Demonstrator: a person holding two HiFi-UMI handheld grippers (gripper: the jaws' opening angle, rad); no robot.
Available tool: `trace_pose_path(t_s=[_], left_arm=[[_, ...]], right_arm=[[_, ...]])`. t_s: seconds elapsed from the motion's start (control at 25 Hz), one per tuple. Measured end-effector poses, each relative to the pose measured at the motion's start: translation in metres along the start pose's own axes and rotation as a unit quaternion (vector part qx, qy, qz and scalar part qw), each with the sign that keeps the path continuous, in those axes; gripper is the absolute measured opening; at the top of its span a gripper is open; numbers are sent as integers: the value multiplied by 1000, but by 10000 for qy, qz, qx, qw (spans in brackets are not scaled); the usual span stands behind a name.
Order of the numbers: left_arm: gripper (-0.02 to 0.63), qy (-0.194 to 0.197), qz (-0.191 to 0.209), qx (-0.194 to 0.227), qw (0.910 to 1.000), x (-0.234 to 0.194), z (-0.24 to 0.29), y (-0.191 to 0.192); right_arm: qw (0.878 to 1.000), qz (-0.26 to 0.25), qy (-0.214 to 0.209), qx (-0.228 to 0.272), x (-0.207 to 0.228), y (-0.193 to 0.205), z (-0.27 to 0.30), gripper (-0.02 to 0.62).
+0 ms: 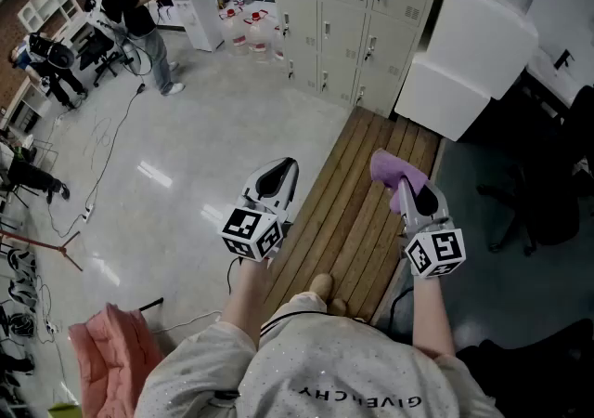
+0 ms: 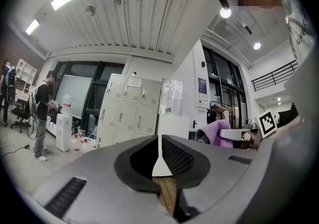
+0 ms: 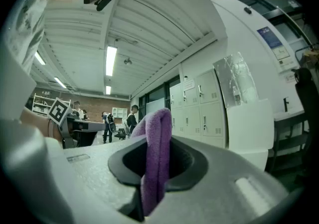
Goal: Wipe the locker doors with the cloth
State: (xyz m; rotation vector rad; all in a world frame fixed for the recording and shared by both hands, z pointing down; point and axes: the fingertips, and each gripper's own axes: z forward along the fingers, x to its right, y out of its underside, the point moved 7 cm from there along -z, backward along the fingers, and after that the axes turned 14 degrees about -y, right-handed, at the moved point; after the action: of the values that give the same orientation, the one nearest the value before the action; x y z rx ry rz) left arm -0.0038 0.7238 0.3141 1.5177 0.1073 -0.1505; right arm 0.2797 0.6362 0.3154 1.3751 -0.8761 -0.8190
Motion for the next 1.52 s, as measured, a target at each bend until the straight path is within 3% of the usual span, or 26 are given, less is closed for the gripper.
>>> trace_pose_path(t_s=[0.36,0.64,1.04,1.52], left_arm=[[18,-153,31,68,9999,13,-5,9],[18,-200,-80,9,9998,6,24,27],[18,-8,-294,77,9995,-5,135,39],[18,-164,-209,119,9996,-39,165,28]], right_arm=[[9990,36,430,119,12,4,-21,54],[9989,172,401,189,28,20,-20,54],[9986,254,416,227,128,13,52,54],[9981,545,259,121,153,40,108,54]])
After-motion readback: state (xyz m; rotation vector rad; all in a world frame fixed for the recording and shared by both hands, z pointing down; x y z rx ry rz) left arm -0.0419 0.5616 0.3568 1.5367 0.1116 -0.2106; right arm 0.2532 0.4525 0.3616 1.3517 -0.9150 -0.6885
